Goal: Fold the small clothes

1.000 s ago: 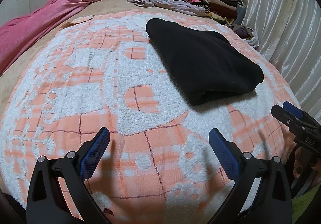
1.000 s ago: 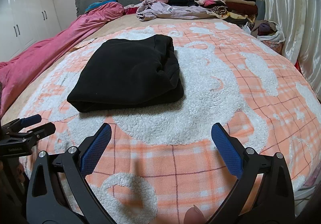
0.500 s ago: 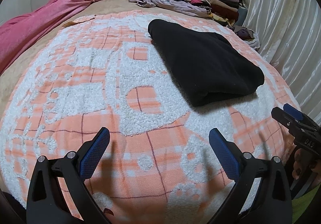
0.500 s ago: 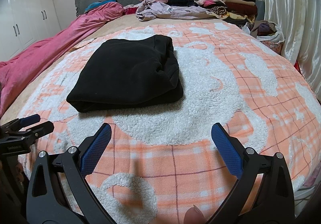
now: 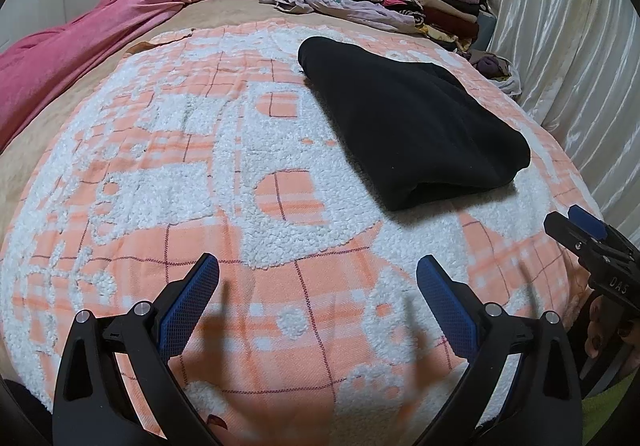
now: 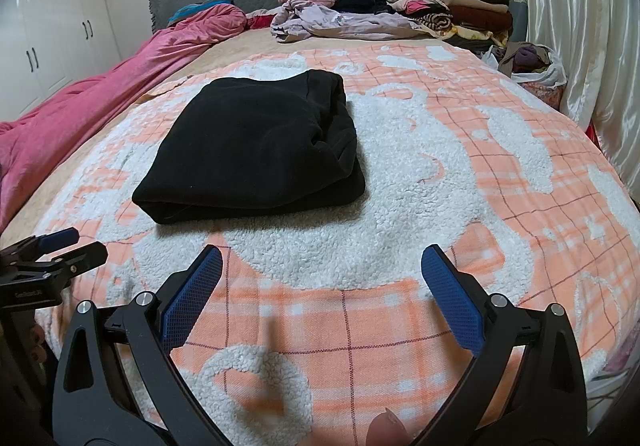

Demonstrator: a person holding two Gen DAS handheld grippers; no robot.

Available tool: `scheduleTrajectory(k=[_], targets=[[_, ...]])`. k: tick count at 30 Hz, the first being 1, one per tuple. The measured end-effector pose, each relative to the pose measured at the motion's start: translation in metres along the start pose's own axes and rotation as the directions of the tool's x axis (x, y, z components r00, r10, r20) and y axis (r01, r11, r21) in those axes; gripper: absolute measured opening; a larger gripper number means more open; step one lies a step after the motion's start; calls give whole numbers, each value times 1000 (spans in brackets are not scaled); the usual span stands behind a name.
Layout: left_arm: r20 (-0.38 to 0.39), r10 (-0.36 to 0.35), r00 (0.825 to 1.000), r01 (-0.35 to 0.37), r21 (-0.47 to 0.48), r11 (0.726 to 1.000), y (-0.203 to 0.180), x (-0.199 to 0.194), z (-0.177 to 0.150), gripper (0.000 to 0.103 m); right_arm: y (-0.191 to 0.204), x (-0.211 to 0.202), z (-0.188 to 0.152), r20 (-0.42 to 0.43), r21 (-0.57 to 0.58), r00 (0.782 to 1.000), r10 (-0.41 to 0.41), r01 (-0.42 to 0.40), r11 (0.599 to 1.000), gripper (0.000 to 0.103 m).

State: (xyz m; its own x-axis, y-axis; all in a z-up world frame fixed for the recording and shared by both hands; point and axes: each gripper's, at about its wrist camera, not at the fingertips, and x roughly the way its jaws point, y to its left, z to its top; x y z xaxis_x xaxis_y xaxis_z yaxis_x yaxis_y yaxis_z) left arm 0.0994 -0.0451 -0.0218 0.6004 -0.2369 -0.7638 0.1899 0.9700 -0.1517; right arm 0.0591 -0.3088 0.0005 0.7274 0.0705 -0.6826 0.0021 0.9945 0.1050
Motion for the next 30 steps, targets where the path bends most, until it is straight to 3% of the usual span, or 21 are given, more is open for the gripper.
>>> scheduleTrajectory(k=[30], targets=[[-7, 27, 1000, -27, 3, 1000, 2, 0, -1, 99, 0, 0, 1, -3, -6, 1000, -9, 9, 1000, 94]])
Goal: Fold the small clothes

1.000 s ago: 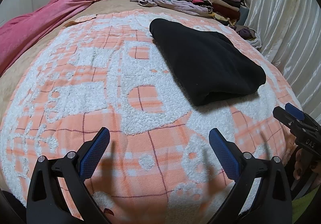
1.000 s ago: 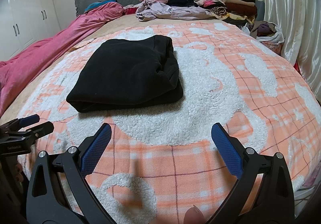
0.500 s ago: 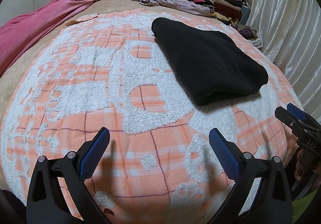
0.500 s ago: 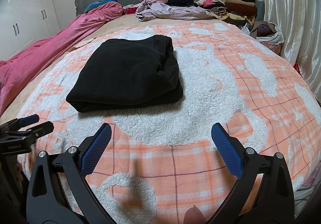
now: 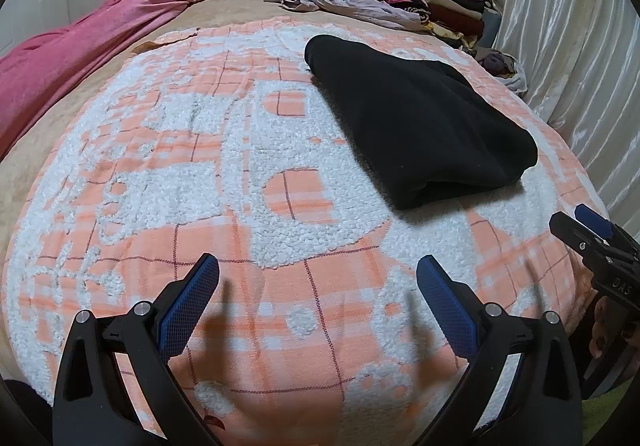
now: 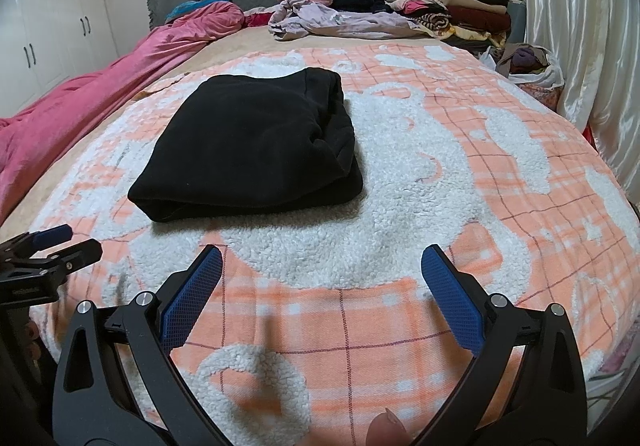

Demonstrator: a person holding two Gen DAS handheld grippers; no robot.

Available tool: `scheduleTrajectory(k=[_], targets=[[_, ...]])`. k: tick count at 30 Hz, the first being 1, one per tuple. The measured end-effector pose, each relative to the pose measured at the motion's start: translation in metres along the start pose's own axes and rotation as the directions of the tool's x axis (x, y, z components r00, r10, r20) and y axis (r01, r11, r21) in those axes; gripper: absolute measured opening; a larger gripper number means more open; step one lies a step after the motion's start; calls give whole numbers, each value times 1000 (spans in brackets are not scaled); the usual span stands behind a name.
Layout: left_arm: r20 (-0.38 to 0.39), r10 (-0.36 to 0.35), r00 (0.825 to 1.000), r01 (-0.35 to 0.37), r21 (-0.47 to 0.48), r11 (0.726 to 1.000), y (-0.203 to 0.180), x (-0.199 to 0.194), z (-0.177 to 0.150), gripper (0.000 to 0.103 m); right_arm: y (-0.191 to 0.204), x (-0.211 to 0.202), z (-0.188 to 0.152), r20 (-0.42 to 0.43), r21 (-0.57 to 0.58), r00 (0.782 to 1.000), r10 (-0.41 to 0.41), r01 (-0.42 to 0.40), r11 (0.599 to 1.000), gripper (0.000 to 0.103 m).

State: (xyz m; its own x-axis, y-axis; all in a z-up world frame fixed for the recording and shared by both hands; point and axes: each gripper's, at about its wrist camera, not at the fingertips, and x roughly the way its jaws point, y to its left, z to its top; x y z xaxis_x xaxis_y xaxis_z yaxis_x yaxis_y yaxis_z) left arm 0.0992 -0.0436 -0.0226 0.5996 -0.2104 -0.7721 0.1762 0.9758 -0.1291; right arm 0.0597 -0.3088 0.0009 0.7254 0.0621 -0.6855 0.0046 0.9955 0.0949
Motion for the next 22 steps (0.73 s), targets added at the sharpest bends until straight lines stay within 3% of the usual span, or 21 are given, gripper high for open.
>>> scheduleTrajectory(k=[9, 12, 14, 16, 18, 19, 20, 22], targets=[[-71, 5, 997, -5, -8, 1000, 5, 2, 3, 99, -25, -25, 7, 35, 64, 999, -21, 18, 998, 94], [-44, 40, 998, -42, -51, 998, 29, -9, 14, 99, -60, -60, 12, 82, 174, 997, -16, 1, 985, 94], [-19, 64, 998, -65, -109, 992, 58, -20, 26, 99, -101, -93, 9, 134, 241, 987, -90, 55, 969, 94], [11, 127, 992, -123, -180, 976, 104, -33, 41, 99, -147, -126, -3, 162, 305, 961, -223, 166, 938, 94], [15, 197, 980, -188, -230, 955, 146, -40, 50, 99, -215, -158, -30, 137, 392, 910, -390, 312, 865, 94], [12, 267, 964, -255, -265, 930, 178, -43, 54, 99, -247, -168, -45, 91, 428, 882, -462, 385, 818, 94], [-5, 325, 946, -312, -292, 904, 204, -44, 56, 99, -287, -178, -67, 16, 466, 839, -544, 476, 746, 94], [-46, 399, 916, -392, -319, 863, 246, -42, 58, 99, -354, -197, -110, -131, 517, 732, -668, 626, 584, 94]])
